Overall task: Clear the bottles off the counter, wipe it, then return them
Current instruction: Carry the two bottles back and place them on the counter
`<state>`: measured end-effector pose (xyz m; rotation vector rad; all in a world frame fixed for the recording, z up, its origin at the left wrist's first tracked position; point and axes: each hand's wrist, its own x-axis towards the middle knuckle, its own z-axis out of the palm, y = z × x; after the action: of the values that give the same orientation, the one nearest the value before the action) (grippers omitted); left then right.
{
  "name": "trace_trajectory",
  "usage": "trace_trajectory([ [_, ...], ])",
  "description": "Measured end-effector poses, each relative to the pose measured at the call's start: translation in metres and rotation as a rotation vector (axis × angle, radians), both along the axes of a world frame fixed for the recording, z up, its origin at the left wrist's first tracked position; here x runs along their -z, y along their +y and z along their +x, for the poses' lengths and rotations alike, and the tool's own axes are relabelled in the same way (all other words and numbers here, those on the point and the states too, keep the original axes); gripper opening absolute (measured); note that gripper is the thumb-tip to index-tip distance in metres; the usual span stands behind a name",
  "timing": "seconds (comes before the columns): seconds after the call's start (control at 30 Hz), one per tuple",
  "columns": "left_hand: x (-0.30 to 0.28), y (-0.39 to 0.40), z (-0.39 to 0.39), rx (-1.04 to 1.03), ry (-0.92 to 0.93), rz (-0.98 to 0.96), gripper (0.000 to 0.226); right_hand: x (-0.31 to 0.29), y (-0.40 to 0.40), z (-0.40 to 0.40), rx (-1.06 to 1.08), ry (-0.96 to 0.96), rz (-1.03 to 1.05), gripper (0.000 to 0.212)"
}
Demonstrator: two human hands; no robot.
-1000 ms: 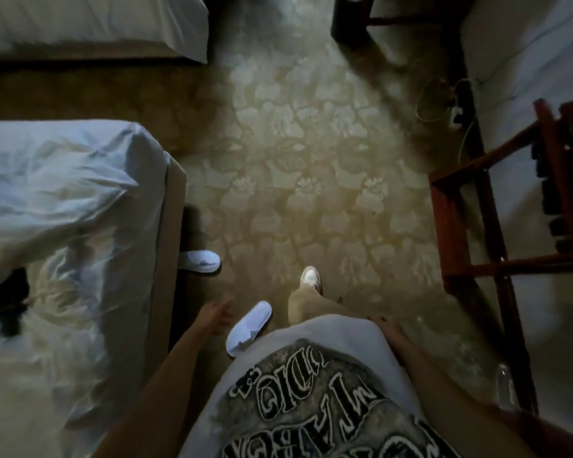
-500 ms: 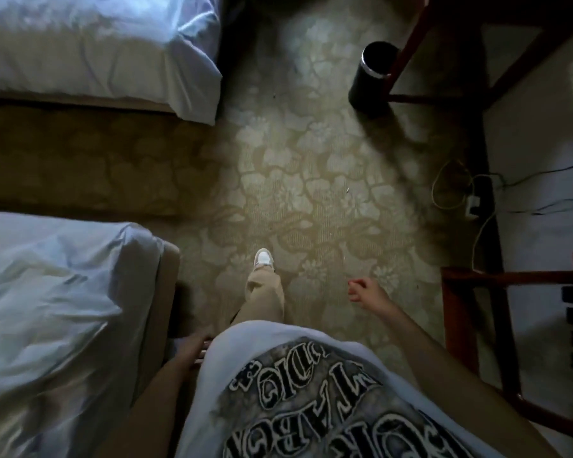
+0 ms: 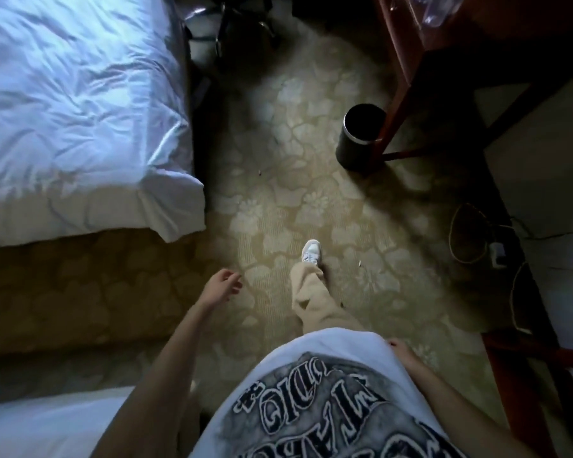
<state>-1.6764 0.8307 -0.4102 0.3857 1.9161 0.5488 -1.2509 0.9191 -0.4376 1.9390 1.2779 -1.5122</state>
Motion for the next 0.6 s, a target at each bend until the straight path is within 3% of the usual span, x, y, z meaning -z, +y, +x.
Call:
trace_trajectory([
  [0.1, 0.014, 0.049, -0.033, -0.072, 0.006, -0.098, 0.016, 0.020, 0.101, -0.057, -0.016, 0.021, 0.005, 0.030],
  [0.3, 0.016, 0.141, -0.084, -0.140, -0.058, -0.312, 0.022, -0.006, 0.317, -0.185, 0.079, 0.208, 0.115, 0.014],
  [0.5, 0.007, 0.317, -0.147, -0.086, -0.041, -0.193, 0.016, -0.042, 0.472, -0.262, 0.169, 0.313, 0.271, 0.009],
  [0.6, 0.023, 0.426, -0.175, 0.007, -0.054, -0.172, 0.017, -0.029, 0.517, -0.270, 0.348, 0.323, 0.285, 0.006],
])
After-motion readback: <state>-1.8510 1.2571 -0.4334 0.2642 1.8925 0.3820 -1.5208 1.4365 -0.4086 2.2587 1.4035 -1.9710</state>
